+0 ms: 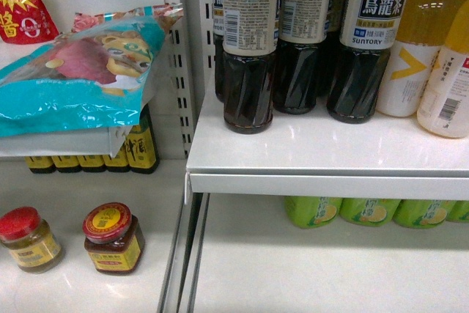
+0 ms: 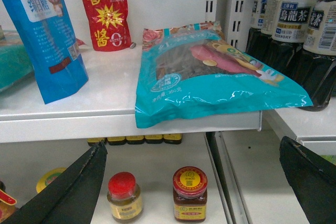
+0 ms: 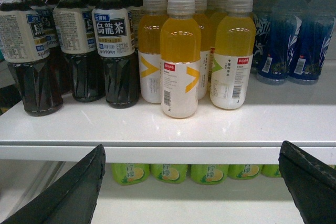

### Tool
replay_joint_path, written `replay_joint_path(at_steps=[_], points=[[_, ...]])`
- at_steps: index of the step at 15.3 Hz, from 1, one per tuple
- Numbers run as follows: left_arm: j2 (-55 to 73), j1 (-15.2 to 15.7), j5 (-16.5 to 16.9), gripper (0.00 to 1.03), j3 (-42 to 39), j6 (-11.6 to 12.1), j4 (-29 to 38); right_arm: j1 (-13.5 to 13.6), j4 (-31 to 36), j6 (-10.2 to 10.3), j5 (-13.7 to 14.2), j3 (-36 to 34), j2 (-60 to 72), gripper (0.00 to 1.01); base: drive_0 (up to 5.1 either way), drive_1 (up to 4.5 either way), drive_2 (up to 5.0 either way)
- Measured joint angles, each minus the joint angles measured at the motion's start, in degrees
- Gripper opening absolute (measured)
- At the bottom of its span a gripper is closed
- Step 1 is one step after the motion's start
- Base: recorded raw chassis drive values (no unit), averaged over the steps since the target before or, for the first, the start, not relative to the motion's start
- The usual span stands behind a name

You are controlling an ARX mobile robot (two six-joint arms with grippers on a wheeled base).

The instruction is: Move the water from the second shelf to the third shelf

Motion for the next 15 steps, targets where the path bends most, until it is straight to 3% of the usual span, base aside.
replay_joint_path(at_steps=[15], points=[[0.0,0.0,0.0,0.98,0.0,0.0,0.0,0.0,0.0,0.0,0.0,0.0,0.0,0.98,0.0,0.0,0.0]])
